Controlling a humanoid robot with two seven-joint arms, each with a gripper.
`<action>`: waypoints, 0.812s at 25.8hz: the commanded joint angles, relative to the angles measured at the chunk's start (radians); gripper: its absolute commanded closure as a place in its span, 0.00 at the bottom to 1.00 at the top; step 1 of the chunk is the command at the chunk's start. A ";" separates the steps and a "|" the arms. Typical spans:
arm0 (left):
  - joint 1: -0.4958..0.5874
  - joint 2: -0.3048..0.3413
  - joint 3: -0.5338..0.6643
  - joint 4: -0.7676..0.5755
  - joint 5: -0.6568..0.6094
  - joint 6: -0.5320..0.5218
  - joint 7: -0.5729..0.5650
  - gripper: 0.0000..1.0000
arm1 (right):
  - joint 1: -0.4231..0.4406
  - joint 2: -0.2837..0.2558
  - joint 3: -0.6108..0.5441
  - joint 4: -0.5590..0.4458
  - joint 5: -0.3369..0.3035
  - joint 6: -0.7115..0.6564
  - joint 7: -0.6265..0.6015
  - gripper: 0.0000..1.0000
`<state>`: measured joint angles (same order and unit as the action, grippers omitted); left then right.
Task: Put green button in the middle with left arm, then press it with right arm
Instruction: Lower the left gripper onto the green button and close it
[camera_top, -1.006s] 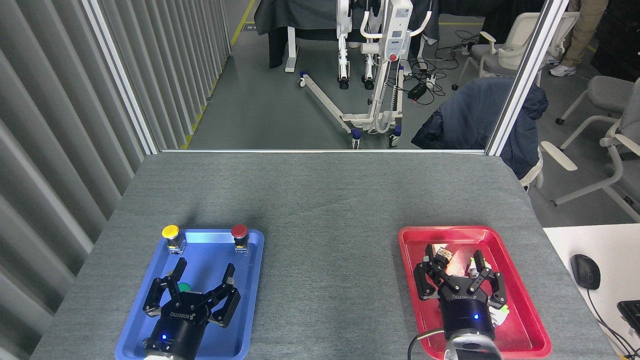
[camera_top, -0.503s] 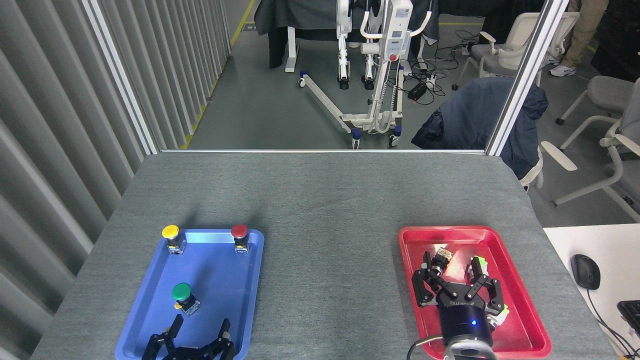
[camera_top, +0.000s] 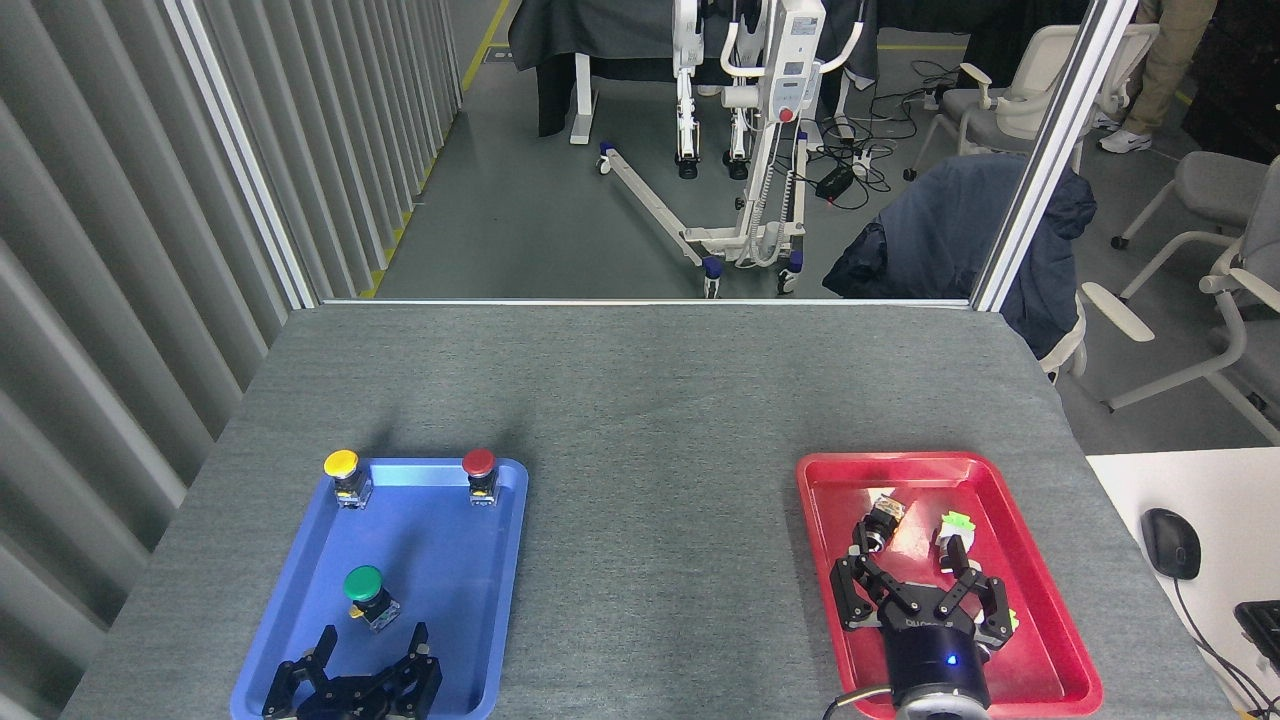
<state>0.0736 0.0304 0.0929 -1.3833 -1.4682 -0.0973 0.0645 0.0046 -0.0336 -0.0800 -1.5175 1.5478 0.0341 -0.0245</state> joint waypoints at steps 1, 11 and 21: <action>-0.046 0.009 0.027 0.044 0.000 -0.002 -0.019 0.02 | 0.000 0.000 -0.001 -0.001 0.000 0.000 -0.002 0.00; -0.087 0.020 0.027 0.107 0.006 -0.015 -0.025 0.02 | -0.001 0.000 -0.001 -0.006 -0.002 0.000 -0.005 0.00; -0.130 0.016 0.025 0.156 0.009 -0.018 -0.020 0.02 | -0.001 0.000 -0.001 -0.006 -0.002 0.000 -0.005 0.00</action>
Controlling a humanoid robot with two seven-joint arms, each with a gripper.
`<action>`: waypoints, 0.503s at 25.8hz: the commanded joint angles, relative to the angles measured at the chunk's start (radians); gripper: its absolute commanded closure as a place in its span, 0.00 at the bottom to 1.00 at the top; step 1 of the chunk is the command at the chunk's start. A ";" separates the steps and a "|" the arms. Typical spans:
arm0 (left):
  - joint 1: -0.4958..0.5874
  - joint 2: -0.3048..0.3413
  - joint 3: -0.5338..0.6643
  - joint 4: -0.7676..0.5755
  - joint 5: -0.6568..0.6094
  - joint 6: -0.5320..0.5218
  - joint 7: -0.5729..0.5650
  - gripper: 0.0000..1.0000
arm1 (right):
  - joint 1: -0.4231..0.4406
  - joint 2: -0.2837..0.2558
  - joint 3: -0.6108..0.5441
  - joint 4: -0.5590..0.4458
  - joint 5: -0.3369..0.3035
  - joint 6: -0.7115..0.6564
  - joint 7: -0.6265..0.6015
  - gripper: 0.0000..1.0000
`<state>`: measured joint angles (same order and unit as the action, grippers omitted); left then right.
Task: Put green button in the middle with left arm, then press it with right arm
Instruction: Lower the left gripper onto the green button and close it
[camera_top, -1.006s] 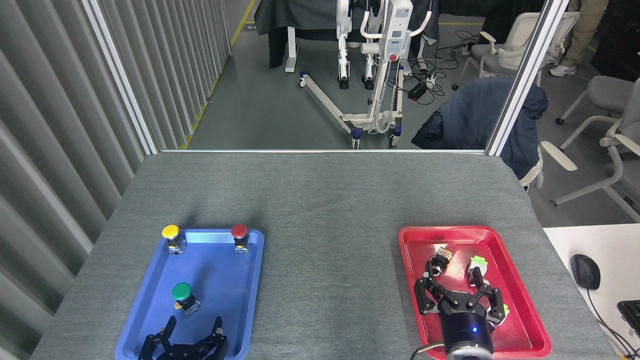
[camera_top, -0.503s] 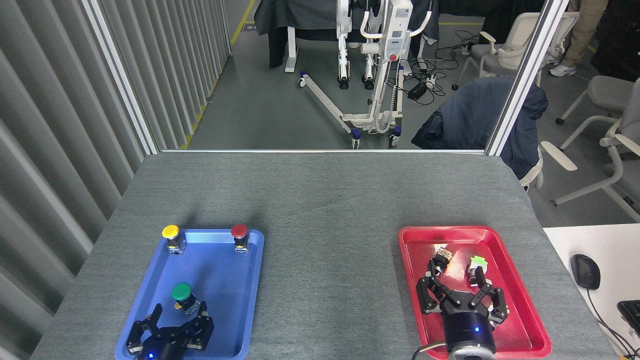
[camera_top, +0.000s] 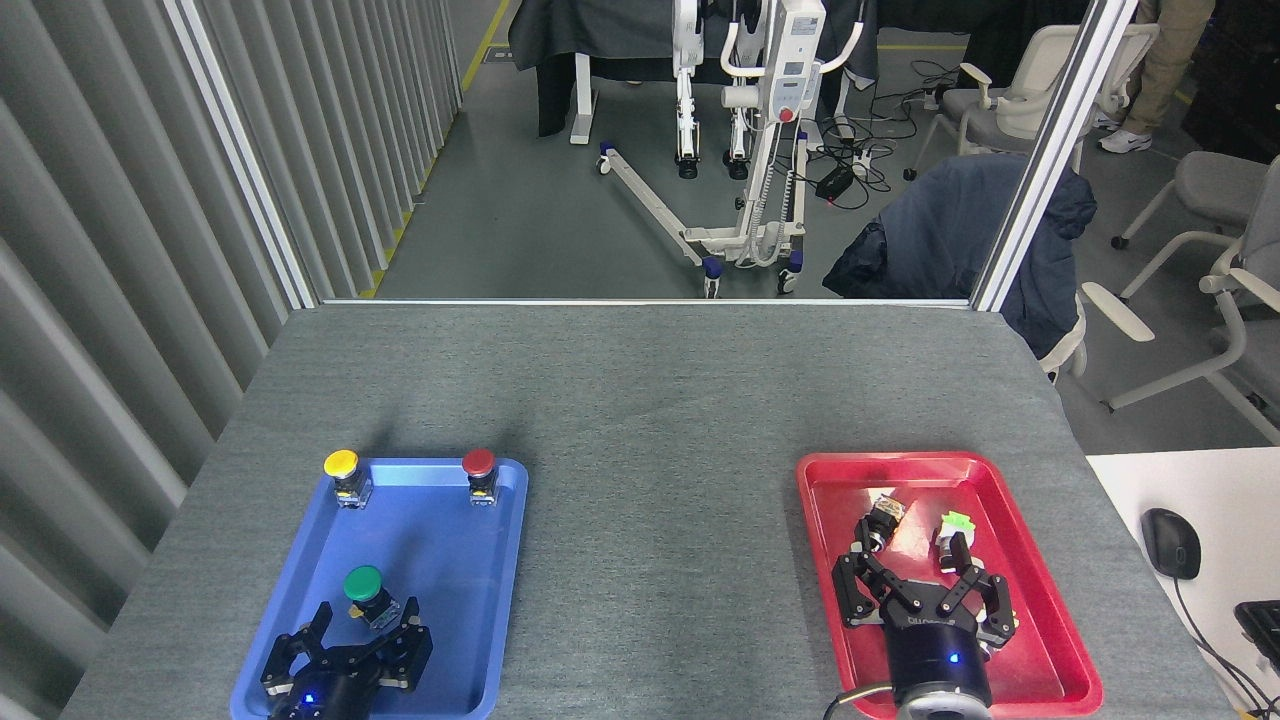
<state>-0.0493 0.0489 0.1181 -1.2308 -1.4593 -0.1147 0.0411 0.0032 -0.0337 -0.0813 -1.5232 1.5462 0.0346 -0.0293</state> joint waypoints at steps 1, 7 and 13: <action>-0.015 -0.003 -0.002 0.005 0.001 0.000 0.005 0.02 | 0.000 0.000 0.000 0.000 0.000 0.001 0.000 0.00; -0.034 -0.006 -0.003 0.024 0.001 0.001 0.006 0.26 | 0.001 0.003 0.002 0.000 0.000 -0.001 -0.001 0.00; -0.034 -0.004 -0.003 0.020 0.001 0.000 0.011 0.51 | 0.003 0.005 0.002 0.000 0.000 -0.001 -0.001 0.00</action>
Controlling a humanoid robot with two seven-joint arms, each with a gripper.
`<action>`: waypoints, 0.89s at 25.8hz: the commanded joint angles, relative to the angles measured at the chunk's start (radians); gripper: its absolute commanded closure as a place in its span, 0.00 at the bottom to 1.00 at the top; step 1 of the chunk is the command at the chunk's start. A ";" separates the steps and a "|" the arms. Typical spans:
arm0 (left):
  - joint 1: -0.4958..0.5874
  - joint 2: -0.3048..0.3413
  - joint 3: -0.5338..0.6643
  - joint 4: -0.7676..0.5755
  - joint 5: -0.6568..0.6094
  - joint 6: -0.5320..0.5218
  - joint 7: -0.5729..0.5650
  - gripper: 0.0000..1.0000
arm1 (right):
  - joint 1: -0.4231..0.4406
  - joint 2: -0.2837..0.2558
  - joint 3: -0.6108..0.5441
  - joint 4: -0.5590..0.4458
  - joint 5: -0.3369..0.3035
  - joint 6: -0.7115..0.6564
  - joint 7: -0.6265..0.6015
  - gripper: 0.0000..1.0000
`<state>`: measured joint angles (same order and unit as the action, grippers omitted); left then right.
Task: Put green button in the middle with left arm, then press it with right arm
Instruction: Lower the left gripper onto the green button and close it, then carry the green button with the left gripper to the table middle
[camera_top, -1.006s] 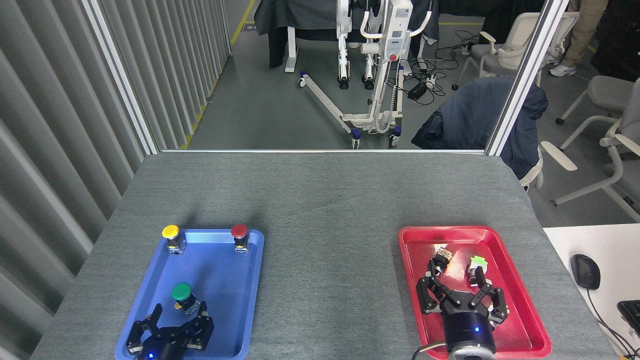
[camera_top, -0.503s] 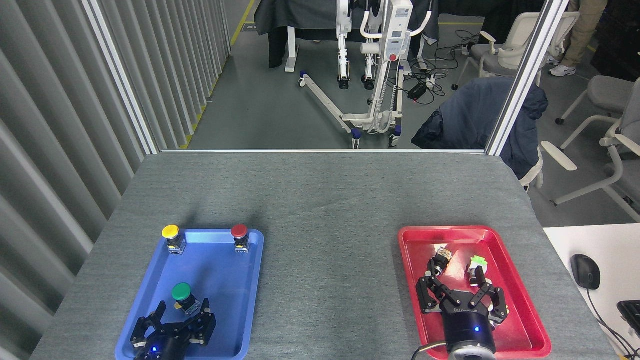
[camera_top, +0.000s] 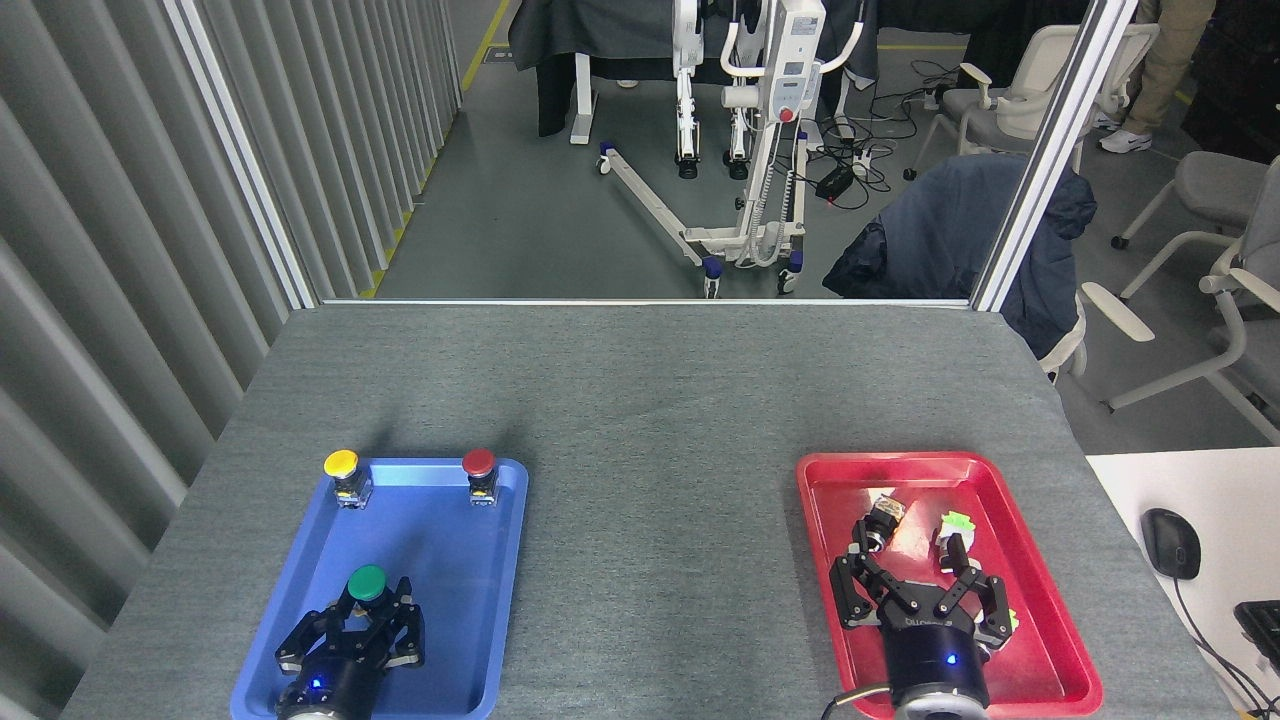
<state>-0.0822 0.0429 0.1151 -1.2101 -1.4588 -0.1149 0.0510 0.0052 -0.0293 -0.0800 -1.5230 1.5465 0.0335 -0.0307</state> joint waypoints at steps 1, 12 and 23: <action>-0.001 0.002 0.000 -0.002 0.000 0.000 0.001 0.51 | -0.001 0.000 0.000 0.000 0.001 0.000 0.000 0.00; -0.050 -0.014 -0.021 -0.103 0.002 -0.052 -0.011 0.70 | 0.004 0.000 -0.001 0.001 0.001 0.000 0.000 0.00; -0.395 -0.178 -0.448 0.150 -0.015 -0.052 -0.109 0.75 | 0.007 -0.001 -0.001 0.000 0.000 0.000 0.000 0.00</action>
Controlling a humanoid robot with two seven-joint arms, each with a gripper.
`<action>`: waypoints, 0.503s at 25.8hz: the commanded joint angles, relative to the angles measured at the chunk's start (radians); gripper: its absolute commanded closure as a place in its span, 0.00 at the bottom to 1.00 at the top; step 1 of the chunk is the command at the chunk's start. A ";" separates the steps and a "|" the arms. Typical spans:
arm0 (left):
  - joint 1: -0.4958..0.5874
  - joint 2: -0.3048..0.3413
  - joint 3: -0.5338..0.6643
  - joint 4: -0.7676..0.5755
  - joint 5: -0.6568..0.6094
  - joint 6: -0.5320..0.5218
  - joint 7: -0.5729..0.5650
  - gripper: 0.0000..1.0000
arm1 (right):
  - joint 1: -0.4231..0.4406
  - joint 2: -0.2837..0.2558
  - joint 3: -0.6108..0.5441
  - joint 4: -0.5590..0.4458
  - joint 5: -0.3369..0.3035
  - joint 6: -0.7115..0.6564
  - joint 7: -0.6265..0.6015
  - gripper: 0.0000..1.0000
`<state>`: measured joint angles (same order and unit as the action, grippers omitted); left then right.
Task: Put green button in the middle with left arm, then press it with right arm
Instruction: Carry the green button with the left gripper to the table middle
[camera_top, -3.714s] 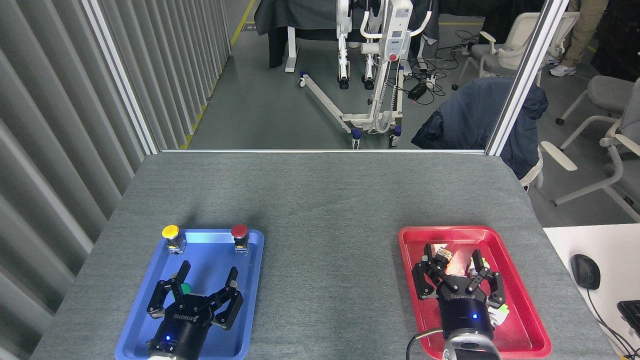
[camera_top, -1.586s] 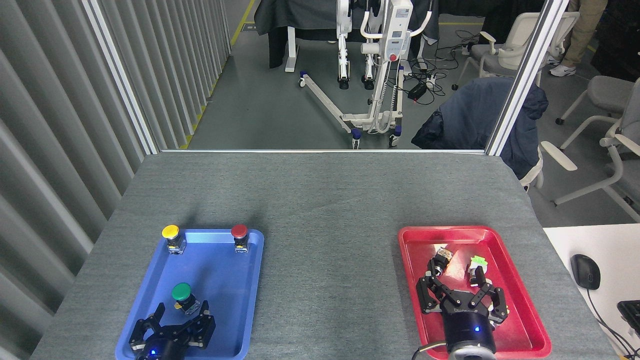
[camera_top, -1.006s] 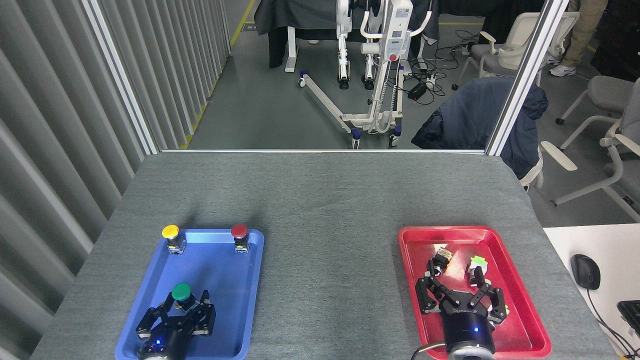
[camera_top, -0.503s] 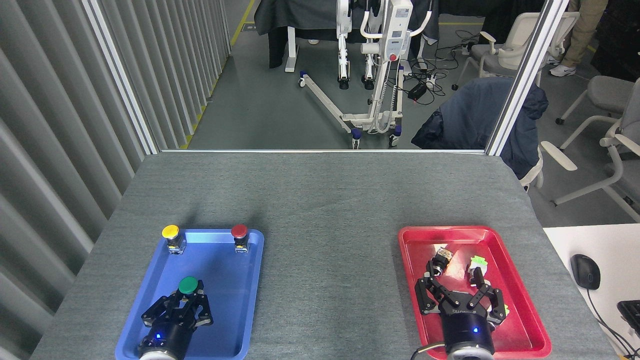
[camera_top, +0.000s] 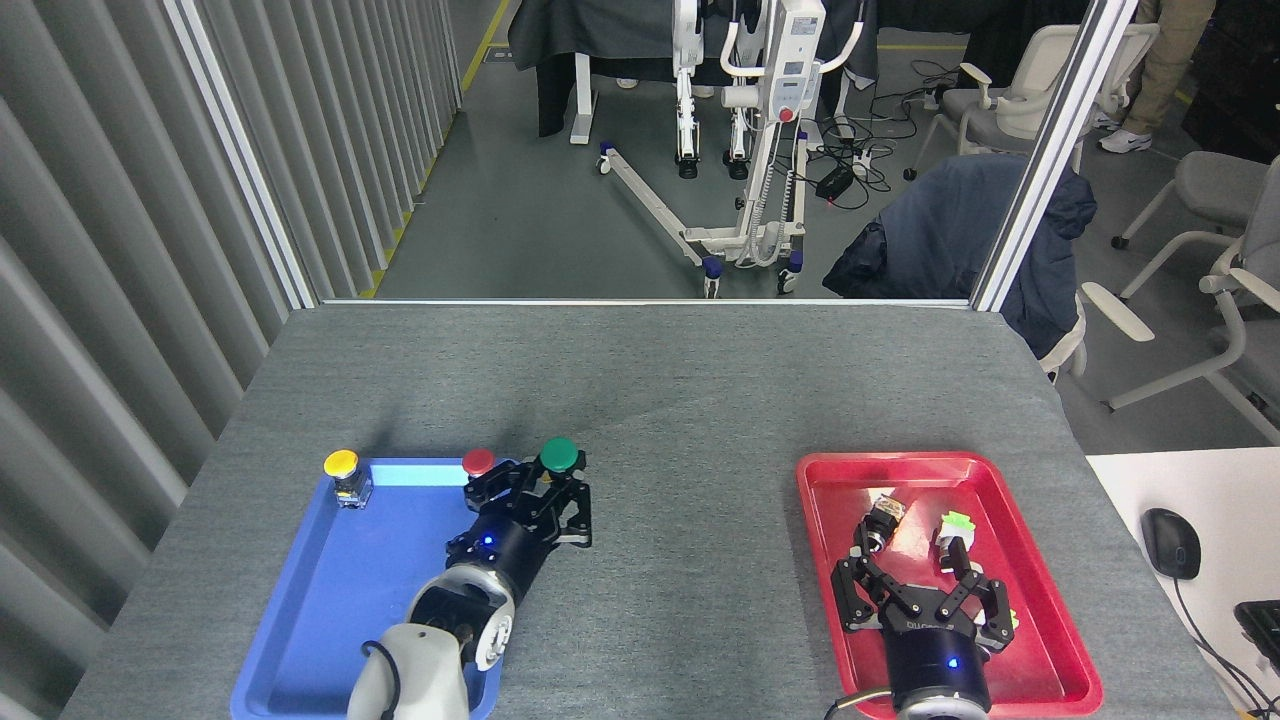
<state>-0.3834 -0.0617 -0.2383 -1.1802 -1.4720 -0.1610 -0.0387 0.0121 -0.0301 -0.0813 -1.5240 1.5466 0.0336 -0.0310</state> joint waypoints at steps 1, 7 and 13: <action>-0.117 -0.082 -0.122 0.182 -0.001 -0.005 -0.017 0.75 | 0.002 -0.002 0.000 0.001 0.000 0.000 0.000 0.00; -0.184 -0.082 -0.303 0.386 0.018 0.003 -0.006 0.75 | 0.008 -0.002 0.000 0.001 0.000 0.000 0.000 0.00; -0.183 -0.082 -0.306 0.399 0.024 0.001 -0.006 0.71 | 0.009 -0.001 0.000 0.001 0.000 0.000 0.000 0.00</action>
<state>-0.5656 -0.1436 -0.5381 -0.7929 -1.4503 -0.1567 -0.0441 0.0199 -0.0319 -0.0813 -1.5233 1.5463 0.0336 -0.0341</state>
